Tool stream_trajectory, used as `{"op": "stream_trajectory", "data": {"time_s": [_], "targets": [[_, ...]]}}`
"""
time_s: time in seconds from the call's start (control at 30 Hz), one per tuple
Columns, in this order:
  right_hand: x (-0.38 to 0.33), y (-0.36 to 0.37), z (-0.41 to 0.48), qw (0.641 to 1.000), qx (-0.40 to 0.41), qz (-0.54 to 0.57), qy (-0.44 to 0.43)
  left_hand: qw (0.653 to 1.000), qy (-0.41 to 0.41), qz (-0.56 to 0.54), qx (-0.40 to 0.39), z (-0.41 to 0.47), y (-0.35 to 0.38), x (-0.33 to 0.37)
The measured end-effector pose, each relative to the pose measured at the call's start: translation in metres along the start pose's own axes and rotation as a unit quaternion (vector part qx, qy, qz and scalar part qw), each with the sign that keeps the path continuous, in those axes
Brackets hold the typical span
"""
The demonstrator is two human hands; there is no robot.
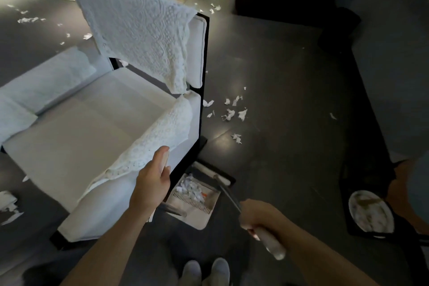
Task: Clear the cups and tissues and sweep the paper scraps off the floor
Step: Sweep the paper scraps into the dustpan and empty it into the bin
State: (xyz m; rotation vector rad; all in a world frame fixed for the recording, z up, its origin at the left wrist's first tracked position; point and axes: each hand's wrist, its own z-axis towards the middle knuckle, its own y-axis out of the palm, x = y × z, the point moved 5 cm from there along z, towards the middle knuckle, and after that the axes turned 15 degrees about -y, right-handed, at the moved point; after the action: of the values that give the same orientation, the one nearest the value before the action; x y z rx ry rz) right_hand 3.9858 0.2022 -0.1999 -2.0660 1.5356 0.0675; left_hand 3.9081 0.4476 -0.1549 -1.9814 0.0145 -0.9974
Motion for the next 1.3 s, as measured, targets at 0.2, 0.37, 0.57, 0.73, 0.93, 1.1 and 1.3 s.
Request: {"op": "stream_trajectory", "data": {"time_s": [0.2,0.37,0.57,0.73,0.93,1.1,1.3], "targets": [[0.000,-0.008,-0.041,0.998,-0.037,0.041,-0.008,1.000,0.003,-0.017,-0.009,0.006,0.001,0.008],[0.027,-0.047,-0.093,0.975,-0.009,0.220,0.018,0.999,0.025,-0.021,-0.025,-0.001,0.000,0.010],[0.047,-0.064,-0.146,0.926,0.056,0.373,0.009,0.995,0.069,-0.034,-0.059,-0.001,0.011,0.042],[0.078,-0.095,-0.145,0.884,0.097,0.458,0.010,0.992,0.096,-0.031,-0.071,0.012,0.020,0.079],[0.132,-0.151,-0.086,0.884,0.128,0.447,0.038,0.992,0.103,-0.027,-0.060,0.032,0.046,0.126],[0.159,-0.220,-0.026,0.955,0.153,0.253,0.034,0.996,0.071,-0.013,-0.043,0.058,0.088,0.162],[0.180,-0.275,0.019,0.974,0.122,0.189,0.024,0.999,0.034,-0.010,-0.017,0.094,0.128,0.206]]}}
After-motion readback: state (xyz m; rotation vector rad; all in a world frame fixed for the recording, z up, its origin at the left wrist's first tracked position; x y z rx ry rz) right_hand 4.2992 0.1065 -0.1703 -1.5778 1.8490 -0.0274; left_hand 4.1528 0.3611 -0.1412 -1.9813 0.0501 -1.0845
